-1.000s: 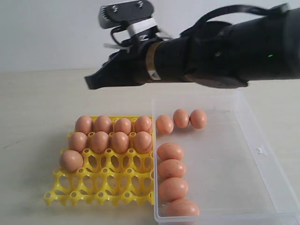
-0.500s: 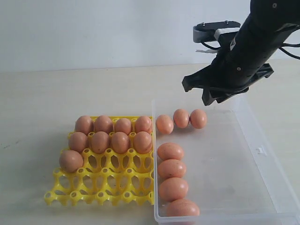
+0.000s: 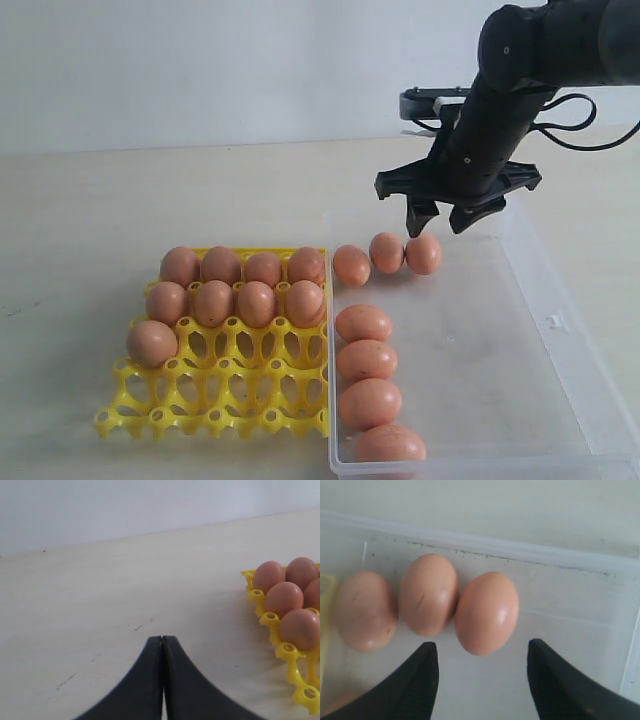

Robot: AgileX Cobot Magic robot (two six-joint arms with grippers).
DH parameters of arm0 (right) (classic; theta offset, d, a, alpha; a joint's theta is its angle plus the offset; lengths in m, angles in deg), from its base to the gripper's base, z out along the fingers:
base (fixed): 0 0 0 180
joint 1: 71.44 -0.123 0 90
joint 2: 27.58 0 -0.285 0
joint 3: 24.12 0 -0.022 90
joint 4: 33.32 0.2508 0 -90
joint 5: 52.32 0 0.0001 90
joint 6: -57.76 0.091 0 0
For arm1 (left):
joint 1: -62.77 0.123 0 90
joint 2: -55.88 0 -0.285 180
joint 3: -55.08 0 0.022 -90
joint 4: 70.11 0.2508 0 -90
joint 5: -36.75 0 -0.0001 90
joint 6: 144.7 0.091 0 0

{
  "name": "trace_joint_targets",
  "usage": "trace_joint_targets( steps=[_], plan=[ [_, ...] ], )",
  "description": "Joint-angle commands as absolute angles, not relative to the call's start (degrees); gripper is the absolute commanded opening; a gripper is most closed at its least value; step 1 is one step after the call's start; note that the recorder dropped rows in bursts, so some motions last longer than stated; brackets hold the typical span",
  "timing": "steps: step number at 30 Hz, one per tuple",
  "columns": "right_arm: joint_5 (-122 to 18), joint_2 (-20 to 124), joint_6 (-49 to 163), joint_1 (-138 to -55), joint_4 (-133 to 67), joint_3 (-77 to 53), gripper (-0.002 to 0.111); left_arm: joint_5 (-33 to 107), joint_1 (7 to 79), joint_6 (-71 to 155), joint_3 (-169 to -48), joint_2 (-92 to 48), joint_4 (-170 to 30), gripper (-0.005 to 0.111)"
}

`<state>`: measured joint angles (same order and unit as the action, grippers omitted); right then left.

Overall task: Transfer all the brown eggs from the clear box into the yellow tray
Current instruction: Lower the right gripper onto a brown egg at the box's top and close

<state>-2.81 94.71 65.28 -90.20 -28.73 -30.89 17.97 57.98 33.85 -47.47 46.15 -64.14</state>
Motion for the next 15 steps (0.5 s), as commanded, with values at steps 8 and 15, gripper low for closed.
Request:
trace_joint_targets(
  steps=[8, 15],
  plan=[
    [-7.17, 97.95, 65.91, -88.11, -26.18, -32.00, 0.053, 18.66, 57.58, 33.60, -47.70, 46.01, -64.27, 0.000],
    [-8.54, 100.15, 65.69, -88.11, -24.27, -32.00, 0.053, 18.66, 57.58, 33.60, -47.70, 46.01, -64.27, 0.000]
  ],
)
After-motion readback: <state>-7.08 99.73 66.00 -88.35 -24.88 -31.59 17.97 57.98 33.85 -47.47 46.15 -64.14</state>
